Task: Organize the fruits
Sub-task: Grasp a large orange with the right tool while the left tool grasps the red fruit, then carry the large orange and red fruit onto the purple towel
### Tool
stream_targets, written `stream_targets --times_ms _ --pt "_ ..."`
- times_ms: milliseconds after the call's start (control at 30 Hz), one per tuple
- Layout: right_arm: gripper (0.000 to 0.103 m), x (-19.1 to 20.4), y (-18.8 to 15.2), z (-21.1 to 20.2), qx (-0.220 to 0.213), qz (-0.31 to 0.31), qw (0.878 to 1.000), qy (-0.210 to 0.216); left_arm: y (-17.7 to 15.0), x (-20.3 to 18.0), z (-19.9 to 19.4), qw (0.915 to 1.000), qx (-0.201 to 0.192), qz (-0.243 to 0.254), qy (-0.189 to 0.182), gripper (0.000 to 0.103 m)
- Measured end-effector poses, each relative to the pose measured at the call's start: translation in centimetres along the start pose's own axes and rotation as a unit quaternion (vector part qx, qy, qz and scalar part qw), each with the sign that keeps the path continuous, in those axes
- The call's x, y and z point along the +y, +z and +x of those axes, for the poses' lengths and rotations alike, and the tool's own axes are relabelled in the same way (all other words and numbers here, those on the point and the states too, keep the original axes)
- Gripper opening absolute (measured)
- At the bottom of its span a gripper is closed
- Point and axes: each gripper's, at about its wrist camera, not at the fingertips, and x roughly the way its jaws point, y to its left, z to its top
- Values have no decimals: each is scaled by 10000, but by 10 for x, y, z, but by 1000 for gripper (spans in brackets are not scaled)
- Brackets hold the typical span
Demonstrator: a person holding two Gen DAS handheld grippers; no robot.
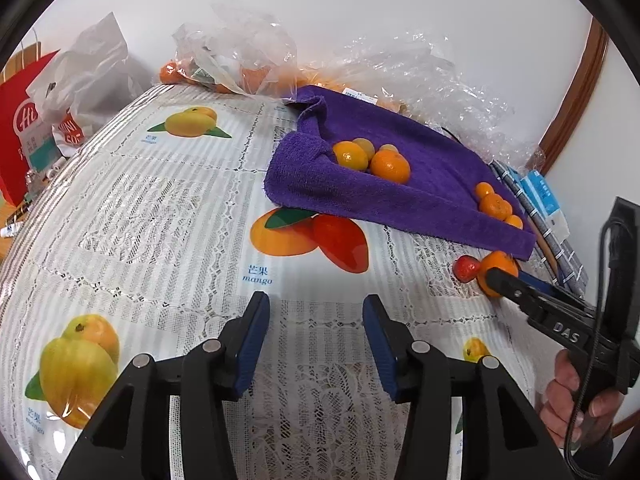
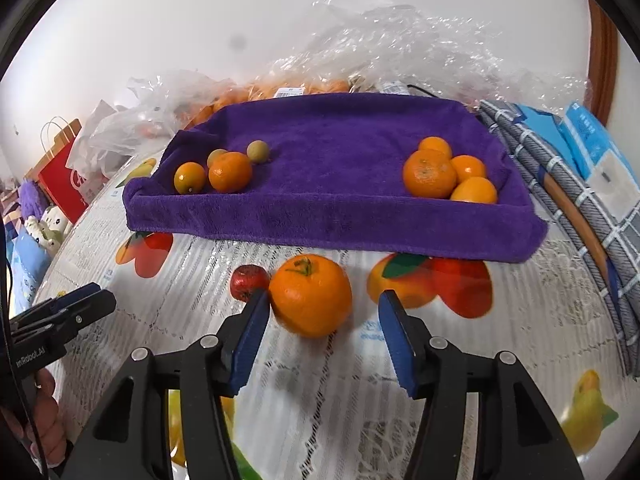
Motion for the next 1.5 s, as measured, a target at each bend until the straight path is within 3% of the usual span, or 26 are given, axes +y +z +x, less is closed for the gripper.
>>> stream_targets --times_ms 100,200,500,633,767,1033,1267,1333,1500 --pt "55 1 3 5 65 -24 10000 36 0 3 0 9999 -15 -80 -100 46" --pt "43 2 3 6 99 -34 9997 222 0 3 0 9999 -17 -87 -109 46" --pt "42 -14 -10 -17 -109 94 9999 -82 -1 1 -3 9999 -28 -56 -97 47" --pt "42 -32 -19 -38 -244 193 9993 -193 2 -35 9 9975 162 635 253 47" --pt "42 -50 -29 -54 -312 281 9983 -396 3 -72 25 9938 247 1077 124 47" --pt "42 -80 -52 -75 -313 483 9967 -570 6 -122 45 9897 359 1381 -91 47" --pt "42 -93 -58 -83 -311 549 9959 -654 10 -142 57 9890 360 1436 -21 47" --pt "42 -94 -57 -85 -332 560 9958 -640 12 -144 60 9895 368 1399 -61 44" --pt "42 -91 -51 -82 -353 536 9963 -565 15 -147 64 9892 374 1412 -95 24"
